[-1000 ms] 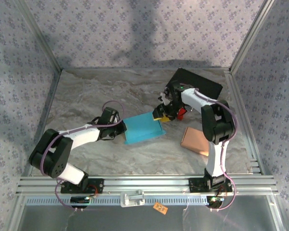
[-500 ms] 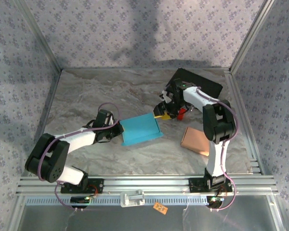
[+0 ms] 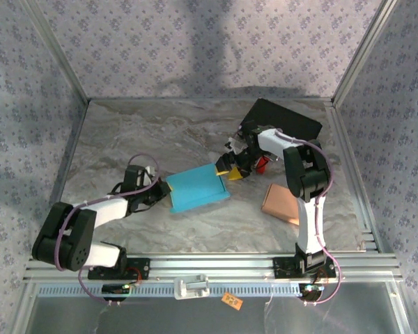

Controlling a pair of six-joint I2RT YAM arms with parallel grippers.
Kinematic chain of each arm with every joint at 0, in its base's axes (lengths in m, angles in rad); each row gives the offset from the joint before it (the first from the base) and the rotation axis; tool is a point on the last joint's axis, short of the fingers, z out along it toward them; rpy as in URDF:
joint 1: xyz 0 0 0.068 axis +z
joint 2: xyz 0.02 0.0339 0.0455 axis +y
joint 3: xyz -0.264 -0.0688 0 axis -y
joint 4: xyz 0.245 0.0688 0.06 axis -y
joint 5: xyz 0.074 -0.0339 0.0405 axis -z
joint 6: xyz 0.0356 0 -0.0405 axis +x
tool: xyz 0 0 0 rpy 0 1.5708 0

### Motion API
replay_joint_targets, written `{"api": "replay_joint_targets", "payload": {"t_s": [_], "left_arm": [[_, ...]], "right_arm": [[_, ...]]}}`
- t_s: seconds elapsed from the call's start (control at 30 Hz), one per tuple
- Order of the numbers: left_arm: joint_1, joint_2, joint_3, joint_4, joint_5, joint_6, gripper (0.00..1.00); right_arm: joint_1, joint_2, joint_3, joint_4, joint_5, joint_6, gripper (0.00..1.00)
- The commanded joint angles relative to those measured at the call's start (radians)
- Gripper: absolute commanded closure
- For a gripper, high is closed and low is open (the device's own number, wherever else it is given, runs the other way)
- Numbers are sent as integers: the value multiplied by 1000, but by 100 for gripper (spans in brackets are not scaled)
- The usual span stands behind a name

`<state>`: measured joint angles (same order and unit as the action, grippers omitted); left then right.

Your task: Fold the paper box

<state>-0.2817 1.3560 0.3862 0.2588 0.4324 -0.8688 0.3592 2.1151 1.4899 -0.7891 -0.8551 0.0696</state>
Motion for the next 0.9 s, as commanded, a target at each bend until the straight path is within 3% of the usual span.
{"api": "replay_joint_targets", "payload": {"t_s": [0.0, 0.27, 0.67, 0.73, 0.87], "left_arm": [[48, 24, -46, 61, 102, -30, 100], [97, 38, -51, 91, 169, -38, 100], [102, 24, -29, 70, 169, -38, 99], [102, -6, -6, 53, 158, -50, 90], [100, -162, 88, -131, 43, -40, 59]], "right_arm": [[14, 6, 13, -17, -61, -17, 20], [42, 53, 46, 14, -140, 19, 21], [122, 66, 56, 180, -265, 213, 44], [127, 55, 52, 231, -270, 300, 51], [114, 6, 12, 314, -282, 475, 58]]}}
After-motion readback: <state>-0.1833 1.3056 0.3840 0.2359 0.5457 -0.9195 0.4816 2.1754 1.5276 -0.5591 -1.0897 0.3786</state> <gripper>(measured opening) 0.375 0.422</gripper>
